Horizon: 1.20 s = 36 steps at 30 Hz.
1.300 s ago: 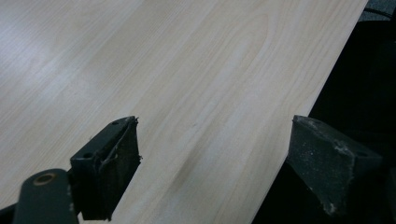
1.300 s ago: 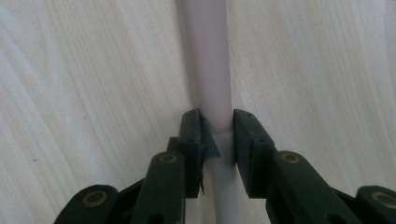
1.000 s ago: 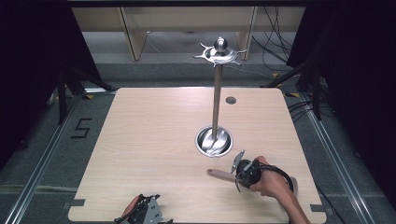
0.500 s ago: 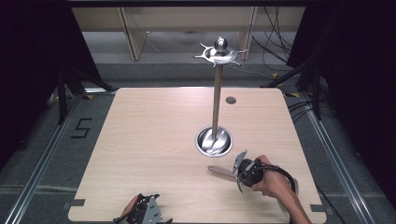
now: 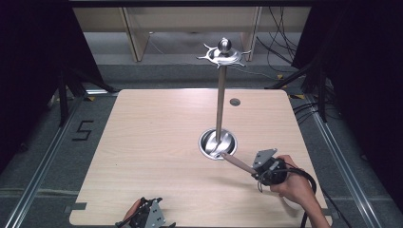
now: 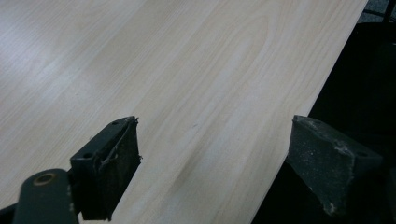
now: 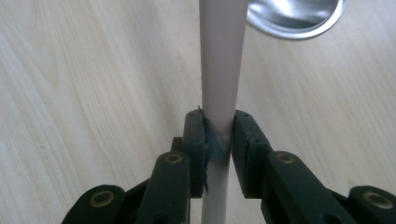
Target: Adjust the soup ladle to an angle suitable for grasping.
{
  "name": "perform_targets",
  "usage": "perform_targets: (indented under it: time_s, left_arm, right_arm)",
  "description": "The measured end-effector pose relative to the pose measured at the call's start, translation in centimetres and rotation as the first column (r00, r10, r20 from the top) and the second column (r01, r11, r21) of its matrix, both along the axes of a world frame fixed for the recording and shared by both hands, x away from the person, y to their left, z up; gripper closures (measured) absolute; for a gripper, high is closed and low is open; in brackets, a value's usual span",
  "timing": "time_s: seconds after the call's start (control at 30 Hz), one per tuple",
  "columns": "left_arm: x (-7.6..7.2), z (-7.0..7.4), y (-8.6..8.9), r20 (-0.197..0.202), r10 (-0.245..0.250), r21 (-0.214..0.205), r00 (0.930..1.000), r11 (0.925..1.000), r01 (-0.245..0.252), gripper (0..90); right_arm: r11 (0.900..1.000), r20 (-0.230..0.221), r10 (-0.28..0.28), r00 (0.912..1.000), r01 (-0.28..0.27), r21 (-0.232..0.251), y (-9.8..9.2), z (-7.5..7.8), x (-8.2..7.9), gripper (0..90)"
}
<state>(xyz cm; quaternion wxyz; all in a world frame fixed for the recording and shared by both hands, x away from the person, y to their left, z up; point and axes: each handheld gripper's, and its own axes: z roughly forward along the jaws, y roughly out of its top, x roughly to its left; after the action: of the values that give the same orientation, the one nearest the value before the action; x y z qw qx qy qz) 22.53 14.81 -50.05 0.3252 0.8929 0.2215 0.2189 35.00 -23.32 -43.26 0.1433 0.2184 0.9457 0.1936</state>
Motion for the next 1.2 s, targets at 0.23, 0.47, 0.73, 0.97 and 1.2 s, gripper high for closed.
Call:
perform_targets:
  time_s: [0.23, 0.47, 0.73, 0.97, 1.2]
  left_arm:
    - [-0.1, 0.0, 0.0, 0.002, 0.000, -0.008, 1.0000, 1.0000, 0.000, 16.0]
    - [0.0, 0.1, 0.1, 0.004, 0.007, -0.002, 1.0000, 1.0000, -0.007, 16.0]
    - [0.0, 0.2, 0.3, 0.003, 0.011, -0.015, 0.9999, 0.9998, -0.011, 16.0]
    - [0.1, 0.2, 0.3, 0.009, 0.016, -0.013, 0.9998, 0.9998, -0.016, 16.0]
    - [0.1, 0.3, 0.4, 0.008, 0.010, -0.016, 0.9999, 0.9998, -0.009, 16.0]
  right_arm:
    - [0.9951, 0.056, -0.032, 0.9979, 0.027, 0.095, -2.1, 1.3, -0.6, 77.2]
    - [0.9868, 0.142, -0.074, 0.9872, 0.051, 0.154, -4.0, 3.0, -1.5, 77.3]
    - [0.9727, 0.144, -0.113, 0.9832, 0.080, 0.218, -5.2, 4.0, -2.0, 77.2]
    - [0.9571, 0.173, -0.125, 0.9770, 0.072, 0.281, -5.6, 4.3, -1.9, 77.3]
    - [0.9433, 0.179, -0.126, 0.9757, 0.062, 0.326, -5.7, 4.6, -2.0, 77.3]
